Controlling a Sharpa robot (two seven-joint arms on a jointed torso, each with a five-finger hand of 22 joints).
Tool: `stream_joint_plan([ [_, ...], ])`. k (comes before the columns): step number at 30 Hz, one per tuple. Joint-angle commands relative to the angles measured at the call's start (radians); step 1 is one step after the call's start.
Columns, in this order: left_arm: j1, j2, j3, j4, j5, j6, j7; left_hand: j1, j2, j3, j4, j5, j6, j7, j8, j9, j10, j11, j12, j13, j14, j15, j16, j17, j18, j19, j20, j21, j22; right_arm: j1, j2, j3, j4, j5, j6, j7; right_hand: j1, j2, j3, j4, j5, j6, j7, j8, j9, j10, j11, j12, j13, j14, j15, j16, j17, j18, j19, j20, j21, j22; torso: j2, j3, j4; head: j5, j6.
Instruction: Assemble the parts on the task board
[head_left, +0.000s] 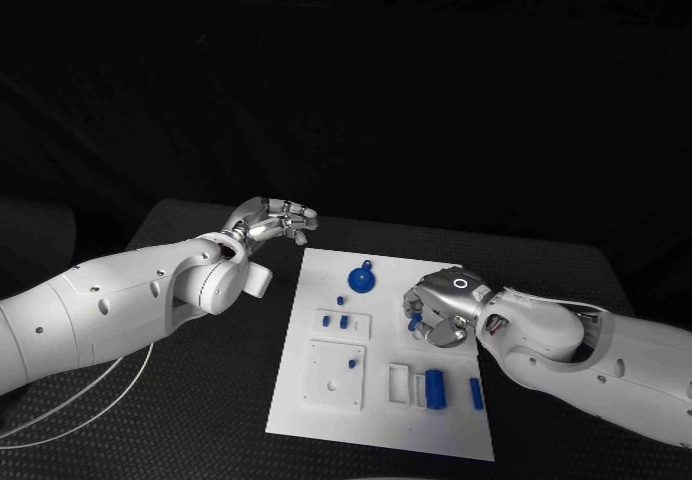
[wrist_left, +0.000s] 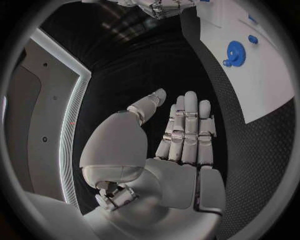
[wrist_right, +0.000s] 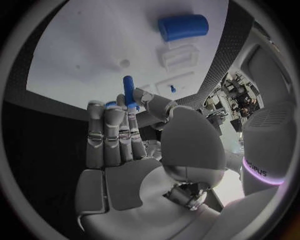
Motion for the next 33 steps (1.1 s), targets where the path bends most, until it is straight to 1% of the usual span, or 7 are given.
stream_joint_plan([
  [1,0.000,0.004,0.001,-0.002,0.005,0.008,0.011,-0.006,-0.003,-0.003,0.004,0.005,-0.008,0.001,0.003,-0.002,0.003,-0.002,-0.002,-0.001,0.007,0.001,-0.003,0.002,0.016,0.005,0.001,-0.005,0.001,0.013,-0.002,0.006,0.024,-0.018,-0.015,-0.001,0.012,0.008,0.006,0.000,0.006,0.010,-0.003,0.007,0.003,0.024,-0.006,0.006,0.023,0.005,-0.008,0.005,0.002,0.070,0.012,-0.001,0.008,0.019,0.000,0.0006,-0.0006,0.003,0.002],
  [5,0.000,0.006,0.001,-0.002,0.005,0.007,0.011,-0.006,-0.003,-0.003,0.004,0.005,-0.008,0.002,0.003,-0.002,0.003,-0.002,-0.002,-0.001,0.007,0.001,-0.004,0.002,0.016,0.006,0.001,-0.005,0.001,0.019,0.011,0.010,0.052,-0.015,-0.023,0.004,0.011,0.008,0.007,0.000,0.006,0.012,-0.004,0.008,0.004,0.025,-0.006,0.006,0.024,0.006,-0.008,0.006,0.002,0.070,0.013,-0.002,0.009,0.019,0.000,0.0007,0.0003,0.008,0.006],
  [11,0.000,0.012,0.001,-0.004,0.005,0.007,0.012,-0.006,-0.003,-0.003,0.004,0.005,-0.009,0.002,0.003,-0.002,0.003,-0.002,-0.002,-0.001,0.008,0.001,-0.004,0.003,0.016,0.006,0.001,-0.005,0.001,0.019,0.076,0.010,0.056,0.005,-0.037,0.021,0.010,0.007,0.007,0.001,0.006,0.013,-0.004,0.008,0.005,0.026,-0.007,0.006,0.025,0.007,-0.009,0.006,0.003,0.070,0.014,-0.002,0.011,0.019,0.000,0.0012,-0.0002,0.020,0.004],
  [16,0.000,0.018,0.001,-0.008,0.005,0.007,0.013,-0.006,-0.003,-0.003,0.004,0.005,-0.009,0.002,0.003,-0.002,0.003,-0.002,-0.002,-0.001,0.008,0.001,-0.005,0.003,0.016,0.006,0.001,-0.005,0.002,0.002,0.148,0.007,0.053,0.008,-0.036,0.032,0.010,0.008,0.009,0.001,0.006,0.013,-0.004,0.008,0.005,0.026,-0.007,0.006,0.025,0.008,-0.009,0.006,0.003,0.070,0.015,-0.002,0.011,0.018,0.000,0.0012,0.0006,0.028,0.002],
  [26,0.001,0.031,0.001,-0.008,0.008,0.009,0.011,-0.006,-0.002,-0.003,0.004,0.006,-0.009,0.002,0.003,-0.002,0.004,-0.002,-0.002,-0.001,0.008,0.001,-0.005,0.004,0.016,0.006,0.001,-0.006,0.002,-0.060,0.253,-0.029,0.028,-0.018,-0.023,0.044,0.011,0.010,0.011,0.000,0.006,0.012,-0.004,0.007,0.005,0.025,-0.007,0.005,0.026,0.008,-0.009,0.006,0.003,0.070,0.015,-0.003,0.012,0.018,0.000,-0.0016,0.0023,0.049,-0.002],
  [30,0.001,0.033,0.001,-0.007,0.008,0.009,0.011,-0.006,-0.002,-0.003,0.004,0.006,-0.009,0.002,0.003,-0.002,0.004,-0.002,-0.002,-0.002,0.008,0.001,-0.006,0.004,0.016,0.006,0.001,-0.006,0.002,-0.067,0.263,-0.052,0.017,-0.025,-0.015,0.046,0.011,0.010,0.011,0.000,0.006,0.012,-0.004,0.007,0.006,0.025,-0.007,0.005,0.026,0.008,-0.009,0.006,0.003,0.070,0.015,-0.003,0.012,0.018,0.000,-0.0022,0.0021,0.057,-0.006],
  [33,0.001,0.032,0.001,-0.007,0.008,0.010,0.011,-0.006,-0.002,-0.003,0.004,0.006,-0.009,0.002,0.003,-0.002,0.004,-0.002,-0.002,-0.002,0.008,0.001,-0.006,0.005,0.016,0.006,0.001,-0.006,0.002,-0.074,0.267,-0.062,0.007,-0.032,-0.009,0.045,0.011,0.010,0.011,-0.001,0.006,0.012,-0.004,0.007,0.006,0.025,-0.007,0.005,0.026,0.008,-0.009,0.006,0.003,0.070,0.016,-0.003,0.012,0.018,0.000,-0.0018,0.0018,0.060,-0.008],
])
